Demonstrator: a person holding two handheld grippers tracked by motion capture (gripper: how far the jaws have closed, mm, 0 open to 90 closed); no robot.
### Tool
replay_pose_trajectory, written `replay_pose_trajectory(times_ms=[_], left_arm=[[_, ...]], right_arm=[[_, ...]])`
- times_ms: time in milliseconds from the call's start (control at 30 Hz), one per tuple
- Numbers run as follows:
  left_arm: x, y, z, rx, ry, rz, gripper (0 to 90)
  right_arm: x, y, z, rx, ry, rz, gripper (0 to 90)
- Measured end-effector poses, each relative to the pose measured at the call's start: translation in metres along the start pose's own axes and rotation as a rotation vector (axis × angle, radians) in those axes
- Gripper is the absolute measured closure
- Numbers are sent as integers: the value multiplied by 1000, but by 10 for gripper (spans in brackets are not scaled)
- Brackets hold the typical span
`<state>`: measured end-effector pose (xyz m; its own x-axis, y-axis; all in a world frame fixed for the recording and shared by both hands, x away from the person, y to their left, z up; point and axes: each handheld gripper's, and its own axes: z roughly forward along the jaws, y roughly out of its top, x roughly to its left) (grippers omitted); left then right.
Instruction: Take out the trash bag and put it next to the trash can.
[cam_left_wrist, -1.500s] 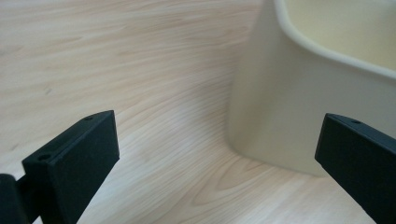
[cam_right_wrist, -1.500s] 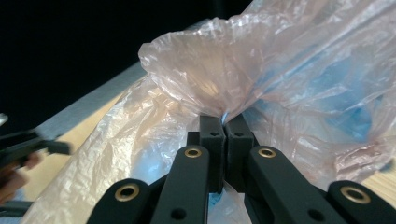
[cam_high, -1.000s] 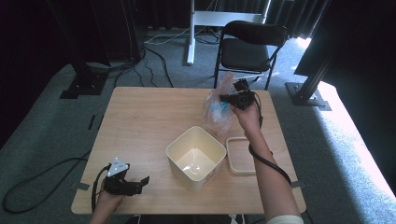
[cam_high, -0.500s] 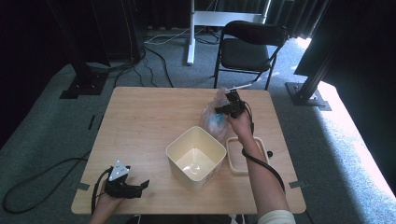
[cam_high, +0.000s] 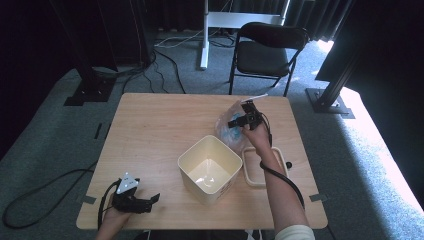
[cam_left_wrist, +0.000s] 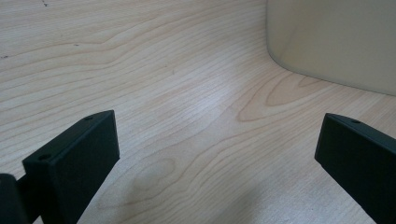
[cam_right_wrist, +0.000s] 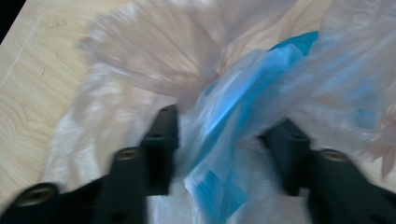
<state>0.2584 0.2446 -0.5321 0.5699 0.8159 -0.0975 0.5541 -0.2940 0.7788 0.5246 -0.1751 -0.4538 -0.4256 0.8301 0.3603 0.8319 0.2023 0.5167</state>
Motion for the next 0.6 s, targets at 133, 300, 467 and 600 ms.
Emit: replay_pose_trajectory(times_ms=[133, 300, 467, 600], left_arm=[[-1, 0, 1, 5, 2, 1, 0], [-1, -1, 2, 11, -5, 3, 0], [-2, -1, 4, 16, -10, 5, 0], [-2, -2, 5, 21, -14, 5, 0]], right_arm=[[-3, -2, -7, -19, 1, 11, 312], [-7, -6, -17, -37, -18, 3, 193], [-11, -12, -30, -79, 3, 8, 113], [-14, -16, -40, -131, 6, 23, 113]])
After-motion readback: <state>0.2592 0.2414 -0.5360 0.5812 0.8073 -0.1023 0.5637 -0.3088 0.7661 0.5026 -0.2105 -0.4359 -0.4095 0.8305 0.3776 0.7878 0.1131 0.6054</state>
